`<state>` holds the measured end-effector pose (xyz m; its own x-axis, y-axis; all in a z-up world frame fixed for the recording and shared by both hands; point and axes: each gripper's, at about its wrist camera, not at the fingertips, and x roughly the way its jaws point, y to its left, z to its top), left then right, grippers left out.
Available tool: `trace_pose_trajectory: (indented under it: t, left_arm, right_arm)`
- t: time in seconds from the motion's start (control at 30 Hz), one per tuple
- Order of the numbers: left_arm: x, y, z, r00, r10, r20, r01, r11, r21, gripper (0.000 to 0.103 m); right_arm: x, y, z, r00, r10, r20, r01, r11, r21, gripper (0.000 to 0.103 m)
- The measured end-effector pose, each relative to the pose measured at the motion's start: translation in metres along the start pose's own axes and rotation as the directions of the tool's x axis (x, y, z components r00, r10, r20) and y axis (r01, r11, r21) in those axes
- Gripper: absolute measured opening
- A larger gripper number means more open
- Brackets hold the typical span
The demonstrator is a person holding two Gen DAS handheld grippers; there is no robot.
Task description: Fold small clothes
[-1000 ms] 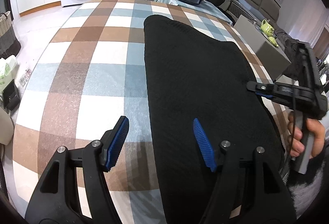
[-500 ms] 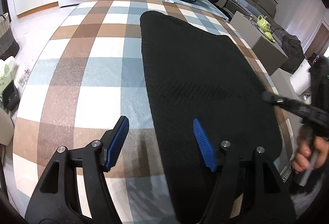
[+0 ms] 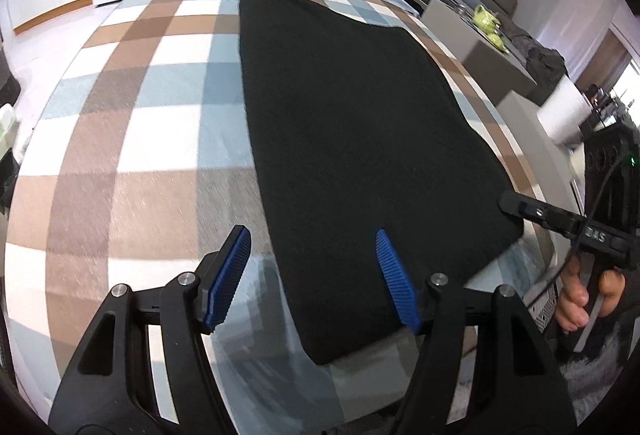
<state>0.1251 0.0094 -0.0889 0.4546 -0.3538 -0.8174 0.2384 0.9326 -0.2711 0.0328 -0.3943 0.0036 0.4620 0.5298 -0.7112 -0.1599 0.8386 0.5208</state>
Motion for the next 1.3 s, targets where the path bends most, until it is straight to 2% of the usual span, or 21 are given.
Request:
trace_pose_trajectory:
  t: [0.03,0.07,0.13,0.17,0.2,0.27,0.33,0.37,0.47,0.5,0.53,0.73,0.87,0.93,1.07,1.2,1.27,1.3]
  left_arm:
    - [0.000,-0.001,-0.003,1.000,0.000,-0.002,0.000,1.000,0.003,0.063]
    - [-0.001,-0.003,-0.005,1.000,0.001,-0.004,-0.001,1.000,0.006,0.063]
    - [-0.002,-0.005,-0.010,1.000,0.008,-0.008,-0.008,1.000,0.007,0.063]
    - [-0.003,-0.006,-0.011,1.000,0.010,-0.005,-0.010,1.000,0.007,0.063]
    - [-0.004,-0.006,-0.013,1.000,0.010,-0.003,-0.010,1.000,0.006,0.063]
    - [-0.005,-0.006,-0.016,1.000,0.008,-0.004,-0.008,1.000,0.000,0.063]
    - [-0.005,-0.005,-0.018,1.000,0.020,-0.010,-0.020,1.000,-0.003,0.063]
    - [-0.006,-0.005,-0.019,1.000,0.023,-0.013,-0.023,1.000,-0.004,0.063]
    - [-0.007,-0.005,-0.022,1.000,0.014,-0.016,-0.014,1.000,-0.009,0.063]
    - [-0.007,-0.005,-0.022,1.000,0.012,-0.018,-0.013,1.000,-0.007,0.063]
    - [-0.006,-0.006,-0.022,1.000,0.012,-0.020,-0.012,1.000,-0.006,0.063]
    - [0.004,-0.007,-0.015,0.999,0.010,-0.034,-0.011,1.000,-0.026,0.063]
    - [0.008,-0.006,-0.008,0.999,0.004,-0.033,-0.006,0.999,-0.036,0.063]
    - [0.011,-0.007,-0.005,1.000,-0.001,-0.030,0.000,1.000,-0.031,0.058]
    - [0.015,-0.009,0.000,0.999,-0.006,-0.032,0.005,1.000,-0.020,0.049]
    - [0.017,-0.011,0.002,0.999,0.011,-0.035,-0.011,1.000,0.001,0.026]
    - [0.017,-0.011,0.004,0.999,0.028,-0.037,-0.027,0.999,0.019,0.021]
    - [0.017,-0.010,0.005,0.999,0.033,-0.038,-0.032,0.999,0.025,0.019]
  right_arm:
    - [0.000,0.004,-0.001,1.000,-0.005,0.008,0.005,1.000,-0.022,0.012]
    - [-0.002,0.007,0.000,1.000,-0.004,0.028,0.005,0.999,-0.040,0.006]
    - [-0.015,0.012,0.004,0.995,0.034,0.098,-0.027,0.997,-0.070,0.005]
    - [-0.018,0.013,0.005,0.994,0.030,0.103,-0.024,0.997,-0.067,0.005]
    - [-0.017,0.010,0.006,0.996,0.009,0.094,-0.003,0.998,-0.060,0.005]
    - [-0.002,0.002,0.003,0.994,-0.107,0.031,0.109,0.993,-0.045,0.005]
    - [0.007,-0.005,0.002,0.991,-0.136,0.005,0.136,0.991,-0.013,0.006]
    - [0.005,-0.004,0.003,0.992,-0.128,0.019,0.128,0.992,-0.003,0.009]
    - [-0.008,-0.003,0.005,0.991,-0.124,0.054,0.124,0.992,0.010,0.028]
    - [-0.013,-0.005,0.005,0.989,-0.134,0.068,0.133,0.991,0.021,0.041]
    - [-0.016,-0.008,0.005,0.986,-0.146,0.079,0.144,0.989,0.033,0.048]
    - [-0.016,-0.031,0.002,0.993,-0.104,0.052,0.096,0.985,0.143,0.052]
    - [-0.012,-0.032,0.004,0.995,-0.084,0.044,0.076,0.984,0.163,0.063]
    - [-0.010,-0.031,0.006,0.996,-0.084,0.038,0.077,0.984,0.161,0.067]
    - [-0.007,-0.033,0.010,0.995,-0.095,0.026,0.089,0.983,0.160,0.067]
    - [0.003,-0.027,0.013,0.997,-0.078,0.020,0.075,0.988,0.135,0.066]
    - [0.009,-0.024,0.013,0.996,-0.090,0.016,0.088,0.989,0.122,0.051]
    - [0.011,-0.023,0.013,0.996,-0.087,0.015,0.084,0.990,0.116,0.039]
